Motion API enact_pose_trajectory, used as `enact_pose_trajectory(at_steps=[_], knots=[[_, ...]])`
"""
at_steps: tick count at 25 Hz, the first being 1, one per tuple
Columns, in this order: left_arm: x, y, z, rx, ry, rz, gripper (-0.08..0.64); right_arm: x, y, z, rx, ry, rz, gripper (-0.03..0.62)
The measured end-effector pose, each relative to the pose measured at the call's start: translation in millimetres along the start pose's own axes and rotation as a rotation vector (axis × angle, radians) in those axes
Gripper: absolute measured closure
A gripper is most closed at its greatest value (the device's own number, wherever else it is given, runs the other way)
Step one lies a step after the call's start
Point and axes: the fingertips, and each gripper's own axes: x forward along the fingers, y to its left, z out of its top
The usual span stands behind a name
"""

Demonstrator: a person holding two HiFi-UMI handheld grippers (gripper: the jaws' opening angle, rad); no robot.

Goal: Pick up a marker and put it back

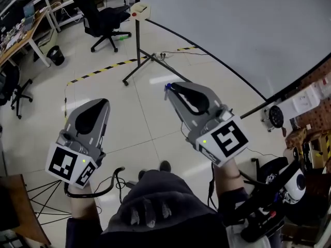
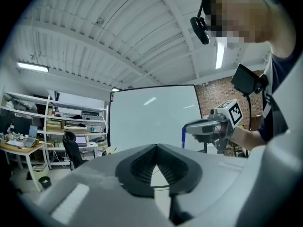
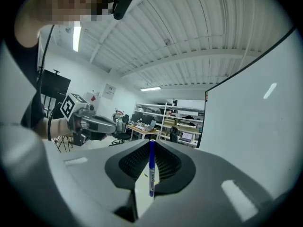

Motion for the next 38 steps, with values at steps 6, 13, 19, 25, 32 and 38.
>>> enact_pose_trajectory(at_steps=[6,13,19,25,32,38], knots=[[-20.4,-1.6,-16.8,-0.022,0.008,-0.028,0.554,-5.0,26.4,-4.4,0.000,0.020,-0.026,0.561],[-11.5,-16.0,-9.6,0.003,-0.003,-0.041,0.554,-25.0,17.8,-0.8,-0.010,0.017,-0.054,0.561],[9.3,-38.3,-5.8,0.026,0.008,-0.052,0.554,-48.7,-4.4,-6.7,-0.007,0.027,-0.077,0.561],[25.5,-51.1,-1.8,0.035,0.009,-0.044,0.554,-63.4,-21.2,-10.2,0.002,0.016,-0.081,0.561],[35.3,-56.9,2.9,0.039,0.010,-0.010,0.554,-76.7,-35.1,-13.3,0.012,0.000,-0.081,0.561],[40.4,-65.9,4.8,0.056,0.019,-0.006,0.554,-85.0,-43.5,-16.3,0.020,-0.015,-0.083,0.561]])
